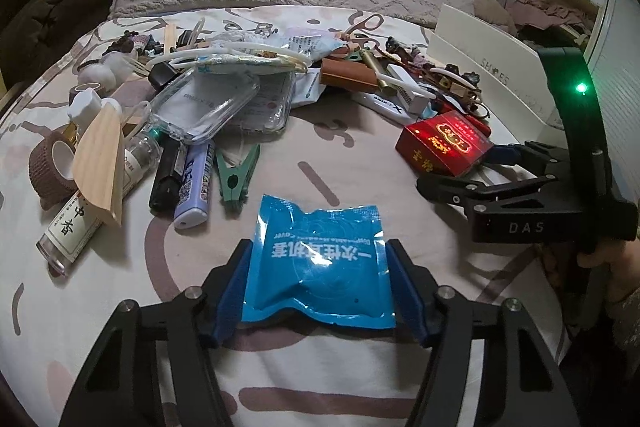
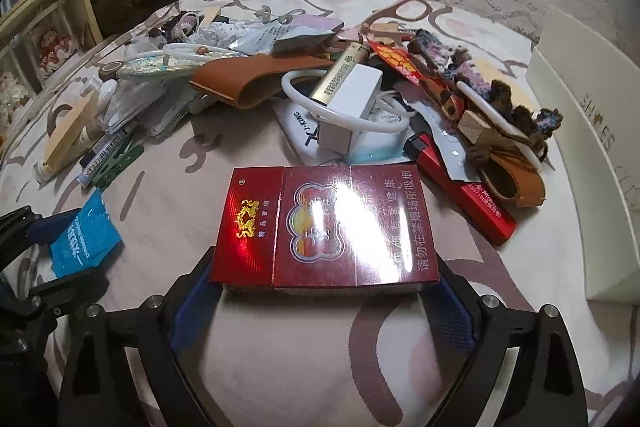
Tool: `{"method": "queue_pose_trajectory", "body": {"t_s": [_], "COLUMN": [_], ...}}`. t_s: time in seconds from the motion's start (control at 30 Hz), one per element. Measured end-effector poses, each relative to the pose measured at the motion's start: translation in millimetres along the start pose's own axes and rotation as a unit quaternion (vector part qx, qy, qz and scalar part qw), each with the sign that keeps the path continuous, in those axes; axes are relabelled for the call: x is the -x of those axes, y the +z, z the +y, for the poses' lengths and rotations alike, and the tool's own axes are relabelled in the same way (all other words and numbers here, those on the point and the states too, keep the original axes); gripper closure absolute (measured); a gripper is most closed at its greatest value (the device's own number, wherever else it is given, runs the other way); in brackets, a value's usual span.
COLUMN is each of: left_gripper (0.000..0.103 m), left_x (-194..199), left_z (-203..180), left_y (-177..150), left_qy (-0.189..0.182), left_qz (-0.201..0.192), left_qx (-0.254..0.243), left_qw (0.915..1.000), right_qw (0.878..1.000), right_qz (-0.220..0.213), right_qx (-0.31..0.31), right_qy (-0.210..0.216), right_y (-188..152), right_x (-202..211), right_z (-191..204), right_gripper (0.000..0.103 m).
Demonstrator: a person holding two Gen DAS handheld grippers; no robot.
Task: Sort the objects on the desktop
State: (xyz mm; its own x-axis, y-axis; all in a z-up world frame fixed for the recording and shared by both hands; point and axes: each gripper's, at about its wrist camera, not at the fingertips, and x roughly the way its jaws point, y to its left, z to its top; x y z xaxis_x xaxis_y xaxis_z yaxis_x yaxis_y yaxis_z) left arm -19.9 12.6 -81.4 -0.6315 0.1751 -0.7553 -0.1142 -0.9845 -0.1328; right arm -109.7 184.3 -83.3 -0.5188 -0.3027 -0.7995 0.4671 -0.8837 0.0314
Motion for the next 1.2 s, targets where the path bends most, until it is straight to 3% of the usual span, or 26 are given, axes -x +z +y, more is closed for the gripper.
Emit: {"method": "queue_pose_trajectory", "body": {"t_s": [0.47, 1.2], "left_gripper": [0.047, 0.047], "left_x": [4.4, 27.3], "left_z": [6.1, -5.8], "left_y": [4.7, 22.7], "left_qy": [-0.012, 0.001], "left_qz": [-0.014, -0.059], "left_qx": [0.015, -0.01], "left_qw": [0.9997, 0.9982], "right_qw": [1.0, 0.997], "right_qz": [-0.013, -0.071], "right_qx": [0.004, -0.026], "right_qy": [0.002, -0.014], "right_y": [0.6, 9.4], "right_x": [11.4, 59.5], "right_z": [2.9, -13.4], "right_gripper": [0.013, 0.013]}}
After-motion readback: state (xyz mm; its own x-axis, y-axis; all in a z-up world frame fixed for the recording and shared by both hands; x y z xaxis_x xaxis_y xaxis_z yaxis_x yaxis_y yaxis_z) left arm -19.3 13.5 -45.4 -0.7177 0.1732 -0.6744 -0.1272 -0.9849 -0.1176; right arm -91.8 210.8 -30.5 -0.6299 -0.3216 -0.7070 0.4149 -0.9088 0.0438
